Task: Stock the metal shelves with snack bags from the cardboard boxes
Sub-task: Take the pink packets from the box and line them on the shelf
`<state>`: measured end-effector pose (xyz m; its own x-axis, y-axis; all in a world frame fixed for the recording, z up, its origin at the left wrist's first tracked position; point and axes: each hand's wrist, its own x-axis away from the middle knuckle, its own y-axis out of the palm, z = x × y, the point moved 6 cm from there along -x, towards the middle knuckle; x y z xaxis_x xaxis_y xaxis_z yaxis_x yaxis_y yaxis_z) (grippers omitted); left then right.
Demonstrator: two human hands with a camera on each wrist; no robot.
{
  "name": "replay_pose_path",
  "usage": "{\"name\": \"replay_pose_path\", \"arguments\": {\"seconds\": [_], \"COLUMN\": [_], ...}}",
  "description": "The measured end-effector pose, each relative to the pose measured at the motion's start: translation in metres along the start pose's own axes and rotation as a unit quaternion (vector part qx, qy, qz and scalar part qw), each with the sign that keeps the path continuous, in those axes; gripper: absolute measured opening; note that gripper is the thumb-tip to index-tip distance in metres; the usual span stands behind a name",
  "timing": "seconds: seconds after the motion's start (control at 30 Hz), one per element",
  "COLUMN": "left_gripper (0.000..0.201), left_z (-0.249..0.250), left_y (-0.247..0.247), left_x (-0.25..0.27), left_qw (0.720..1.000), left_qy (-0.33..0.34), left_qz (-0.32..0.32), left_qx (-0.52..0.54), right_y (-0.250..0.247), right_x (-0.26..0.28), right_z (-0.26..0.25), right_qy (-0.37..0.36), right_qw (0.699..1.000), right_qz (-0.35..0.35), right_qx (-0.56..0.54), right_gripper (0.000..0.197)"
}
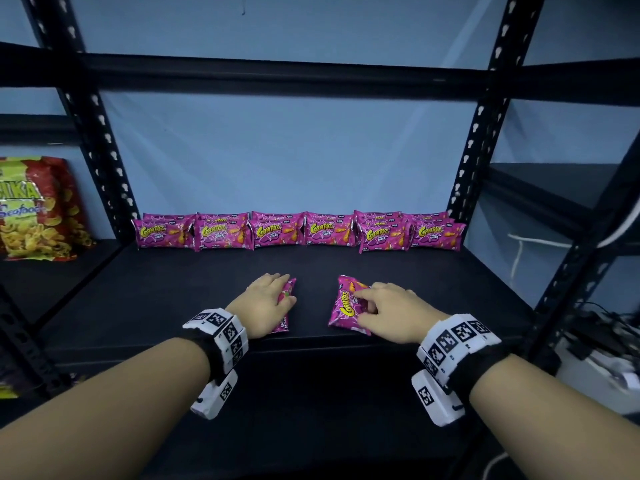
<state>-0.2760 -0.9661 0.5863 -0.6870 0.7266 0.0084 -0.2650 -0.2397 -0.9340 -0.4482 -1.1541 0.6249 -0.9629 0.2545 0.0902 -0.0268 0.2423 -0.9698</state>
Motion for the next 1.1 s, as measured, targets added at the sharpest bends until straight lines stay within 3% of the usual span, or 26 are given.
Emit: {"name": "replay_pose_path", "arguments": {"seconds": [0.1, 0.27, 0.37, 0.5, 0.67, 0.83, 0.97, 1.1], "left_gripper": [0.066, 0.064, 0.083, 0.099, 0.077, 0.07, 0.074, 0.088], "left_z": [0.0, -0.003, -0.008, -0.011, -0.023, -0.028, -0.017, -0.011], "left_y": [-0.002, -0.011, -0.02, -0.033, -0.04, -0.048, -0.048, -0.055], "left_x": [0.007, 0.023, 0.028, 0.031, 0.034, 0.042, 0.036, 0.028], "left_qw": [1.0, 0.997, 0.991, 0.987, 0.997, 0.994, 0.992, 0.99], "left_qy": [0.024, 0.022, 0.022, -0.01, -0.006, 0.042, 0.054, 0.022], "left_qz": [-0.013, -0.059, -0.03, 0.013, -0.037, -0.098, -0.111, -0.138], "left_qx": [0.001, -0.035, -0.131, -0.161, -0.069, -0.038, -0.014, -0.018], "right_y": [0.004, 0.003, 0.007, 0.013, 0.01, 0.003, -0.002, -0.004], "right_x": [-0.002, -0.008, -0.015, -0.028, -0.034, -0.032, -0.03, -0.035], "right_z": [-0.004, -0.021, -0.033, -0.043, -0.042, -0.029, -0.032, -0.034], "right_qy": [-0.001, -0.014, 0.003, 0.044, 0.039, -0.035, -0.061, -0.042], "right_qw": [0.999, 0.993, 0.992, 0.983, 0.987, 0.998, 0.998, 0.999], "right_qz": [0.032, 0.118, 0.125, 0.15, 0.128, 0.039, 0.005, -0.02], "right_qx": [-0.031, 0.024, 0.032, 0.097, 0.087, 0.037, 0.0, 0.013], "right_gripper": [0.067, 0.066, 0.061, 0.074, 0.077, 0.052, 0.043, 0.058]}}
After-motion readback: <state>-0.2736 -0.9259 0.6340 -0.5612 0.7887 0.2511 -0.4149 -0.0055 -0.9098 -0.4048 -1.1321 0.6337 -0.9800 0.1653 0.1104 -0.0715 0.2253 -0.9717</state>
